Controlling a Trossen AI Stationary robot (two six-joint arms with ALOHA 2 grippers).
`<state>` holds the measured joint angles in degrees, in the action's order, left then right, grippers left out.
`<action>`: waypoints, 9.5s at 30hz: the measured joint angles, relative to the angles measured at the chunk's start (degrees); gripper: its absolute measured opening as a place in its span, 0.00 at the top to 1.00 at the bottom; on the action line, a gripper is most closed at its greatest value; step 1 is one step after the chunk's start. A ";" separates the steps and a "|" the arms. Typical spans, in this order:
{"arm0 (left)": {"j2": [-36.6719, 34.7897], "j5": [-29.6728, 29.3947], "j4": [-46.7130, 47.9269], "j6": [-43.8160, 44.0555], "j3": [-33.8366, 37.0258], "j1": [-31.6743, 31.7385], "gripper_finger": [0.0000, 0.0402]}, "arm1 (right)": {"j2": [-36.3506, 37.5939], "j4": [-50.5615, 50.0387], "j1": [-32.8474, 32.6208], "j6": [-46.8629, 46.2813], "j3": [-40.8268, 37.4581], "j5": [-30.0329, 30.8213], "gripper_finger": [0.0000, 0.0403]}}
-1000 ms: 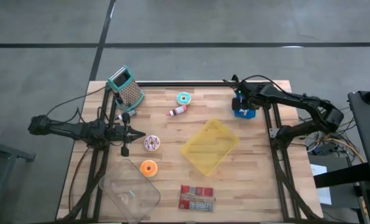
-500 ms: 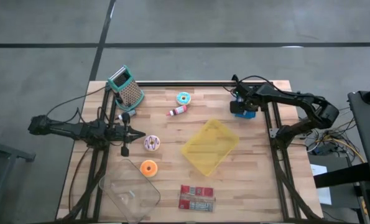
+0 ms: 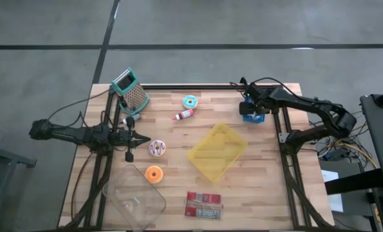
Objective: Pick & Place Food Item
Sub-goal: Put the large pink food coloring bottle into the blue bin
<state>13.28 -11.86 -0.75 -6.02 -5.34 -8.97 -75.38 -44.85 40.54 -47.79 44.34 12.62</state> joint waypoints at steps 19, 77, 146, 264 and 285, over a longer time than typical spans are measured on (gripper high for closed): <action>-0.01 0.00 0.00 0.00 0.01 -0.04 0.94 | 13.53 34.47 -12.19 41.47 0.44 -7.93 0.53; -0.02 -0.01 0.01 0.00 0.00 -0.02 0.94 | -48.50 22.02 -17.17 73.47 51.17 -32.62 0.53; 0.00 0.02 0.02 0.00 0.00 0.00 0.94 | -50.00 -4.25 -14.41 64.29 56.57 -28.92 0.53; 0.44 0.38 0.44 0.00 0.01 0.00 0.94 | -45.35 56.42 -25.54 21.35 20.15 4.31 0.62; 0.44 0.37 0.44 0.00 0.02 -0.04 0.94 | -42.48 58.39 -28.51 25.72 19.83 10.83 0.63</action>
<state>13.72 -11.49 -0.32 -6.02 -5.32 -9.02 -117.86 13.54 12.04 -22.07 64.17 23.45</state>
